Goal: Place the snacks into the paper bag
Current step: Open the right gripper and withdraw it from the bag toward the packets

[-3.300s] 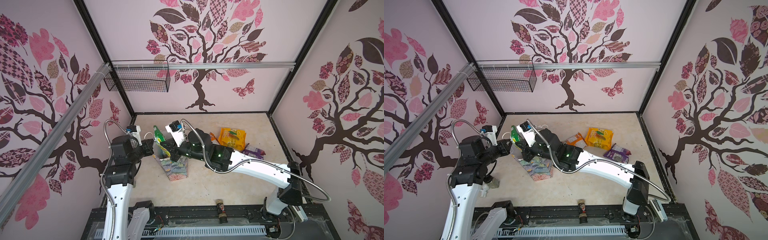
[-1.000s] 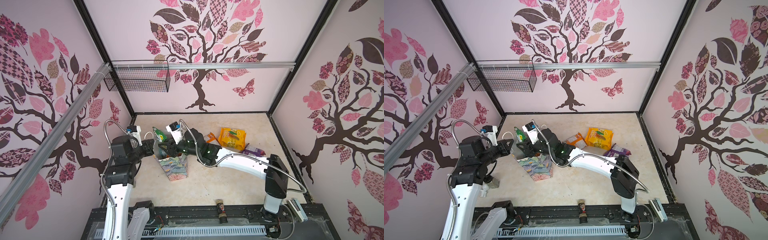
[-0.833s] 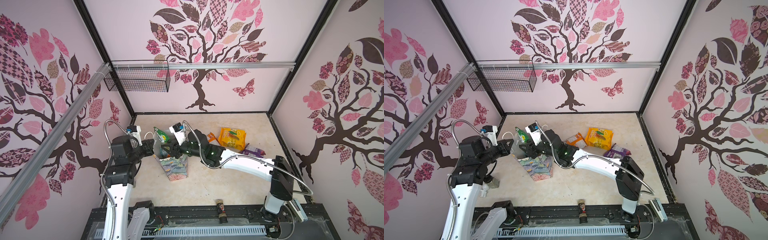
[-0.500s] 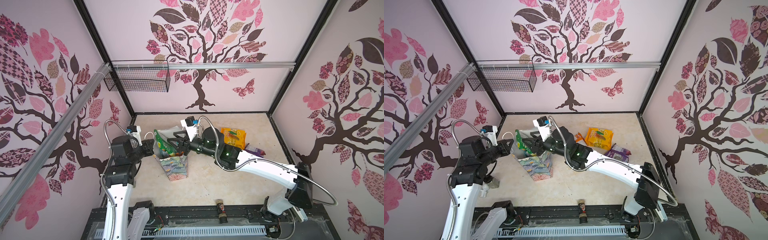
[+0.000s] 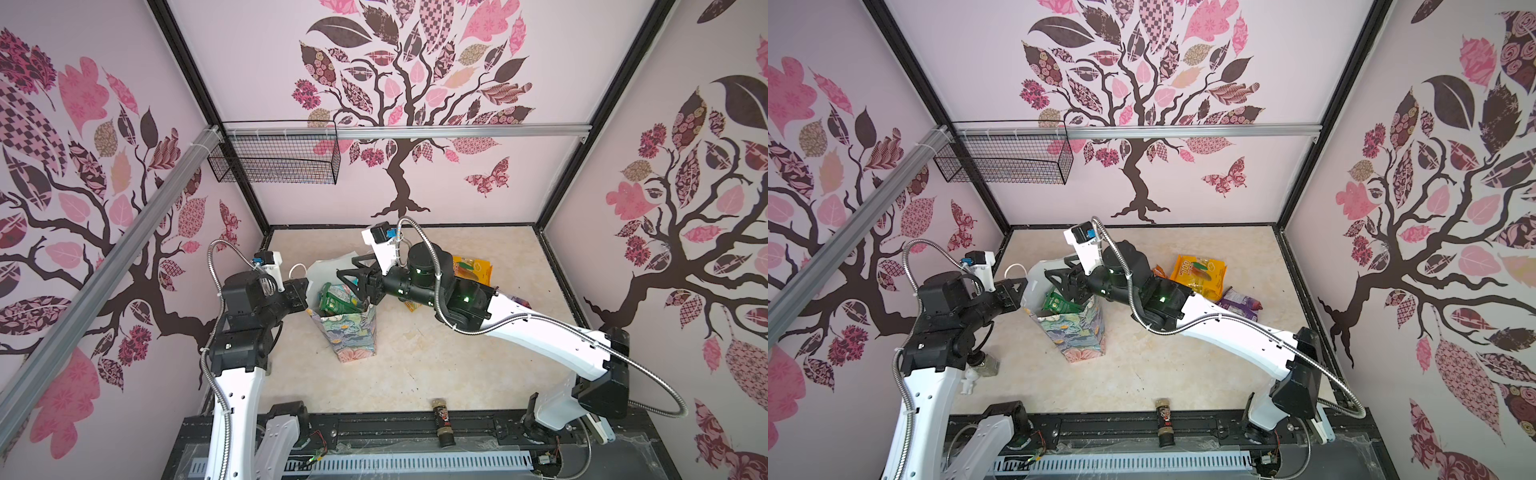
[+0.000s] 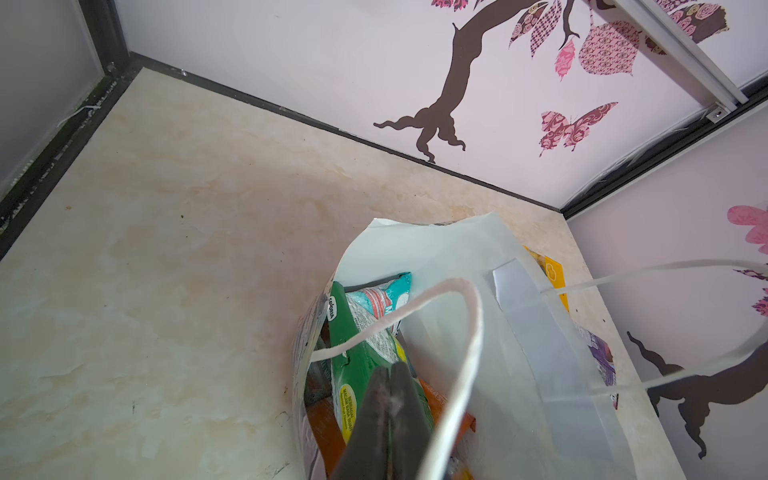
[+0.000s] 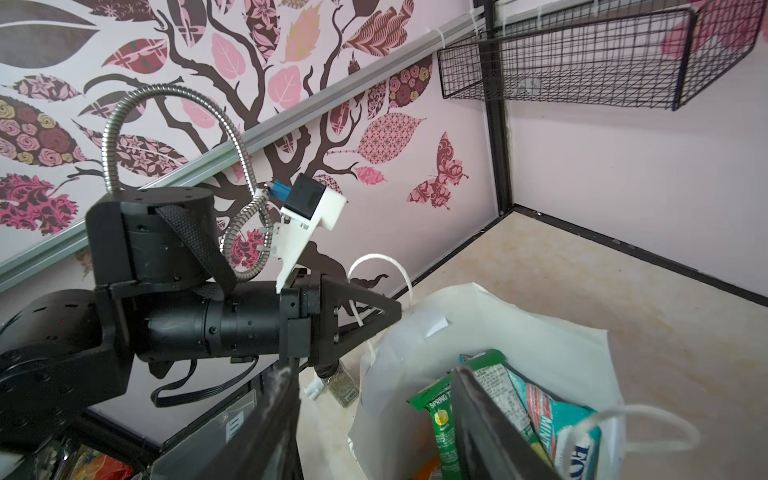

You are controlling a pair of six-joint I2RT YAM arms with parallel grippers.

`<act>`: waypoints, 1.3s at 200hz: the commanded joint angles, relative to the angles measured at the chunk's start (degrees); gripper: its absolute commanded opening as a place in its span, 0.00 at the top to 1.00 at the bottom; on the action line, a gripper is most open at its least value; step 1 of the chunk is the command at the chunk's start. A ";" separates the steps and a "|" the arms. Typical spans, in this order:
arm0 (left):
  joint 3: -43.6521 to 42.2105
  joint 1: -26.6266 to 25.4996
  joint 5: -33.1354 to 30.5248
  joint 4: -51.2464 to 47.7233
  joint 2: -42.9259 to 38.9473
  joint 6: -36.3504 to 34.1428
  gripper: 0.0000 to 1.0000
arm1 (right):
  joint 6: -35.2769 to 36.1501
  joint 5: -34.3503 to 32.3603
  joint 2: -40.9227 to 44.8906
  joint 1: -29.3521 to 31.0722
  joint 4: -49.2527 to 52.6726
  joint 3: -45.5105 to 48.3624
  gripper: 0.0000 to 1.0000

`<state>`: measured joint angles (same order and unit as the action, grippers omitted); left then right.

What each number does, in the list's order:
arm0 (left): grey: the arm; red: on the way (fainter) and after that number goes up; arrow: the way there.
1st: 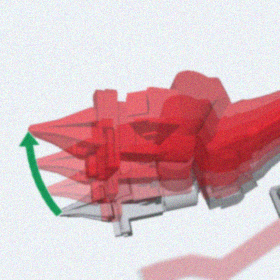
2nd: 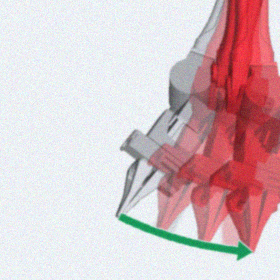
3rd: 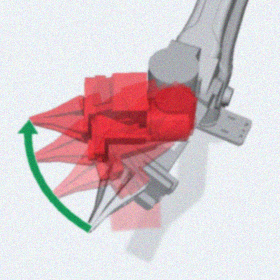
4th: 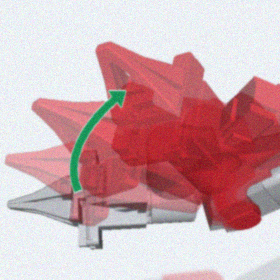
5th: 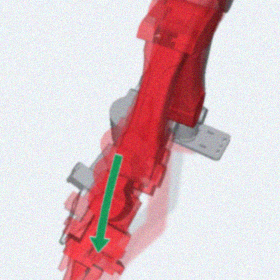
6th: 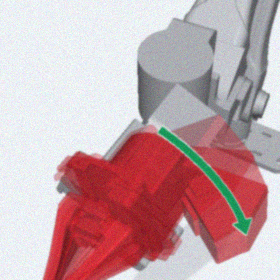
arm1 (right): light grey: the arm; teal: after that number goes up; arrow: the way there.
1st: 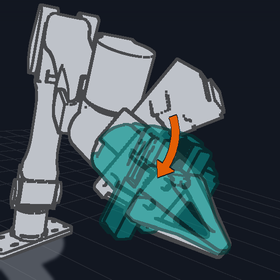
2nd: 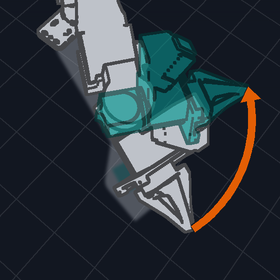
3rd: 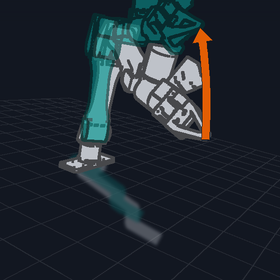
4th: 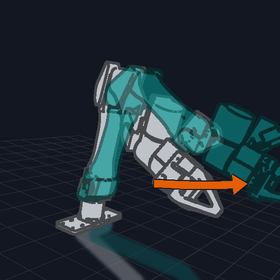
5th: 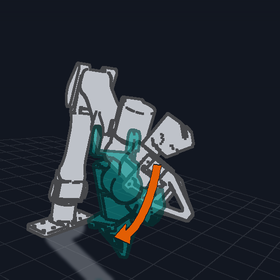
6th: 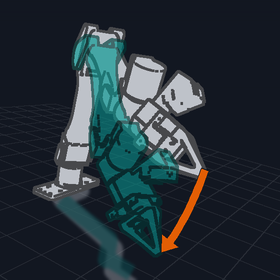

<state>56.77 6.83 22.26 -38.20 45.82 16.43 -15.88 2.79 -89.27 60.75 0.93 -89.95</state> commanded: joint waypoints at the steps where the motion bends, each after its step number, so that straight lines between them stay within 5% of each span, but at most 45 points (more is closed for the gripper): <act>1: -1.40 0.15 0.41 1.38 -0.61 -0.65 0.92 | 1.88 -4.89 2.41 0.24 4.72 0.04 0.39; 51: -1.42 0.14 0.26 1.30 -0.85 -0.74 0.92 | 3.45 -9.86 7.04 0.24 3.08 4.87 0.37; 133: -0.28 0.20 -0.34 1.34 -0.45 -0.54 0.91 | 7.22 -32.65 13.20 -5.72 19.01 10.54 0.21; 153: 0.53 0.21 0.41 1.53 0.26 -0.32 0.89 | 6.49 -38.70 15.28 -7.84 24.95 12.71 0.10; 179: 2.00 0.21 1.80 -0.26 2.55 -0.83 0.89 | 1.71 -35.52 18.19 -16.01 30.61 17.84 0.01; 260: 1.14 0.19 2.44 0.09 0.72 -1.22 0.87 | -3.40 -33.01 14.57 -34.98 29.03 31.40 0.00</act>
<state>56.88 6.83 23.51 -38.79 46.85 16.21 -17.72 -29.85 -71.55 29.21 29.82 -58.89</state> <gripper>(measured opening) 0.126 0.994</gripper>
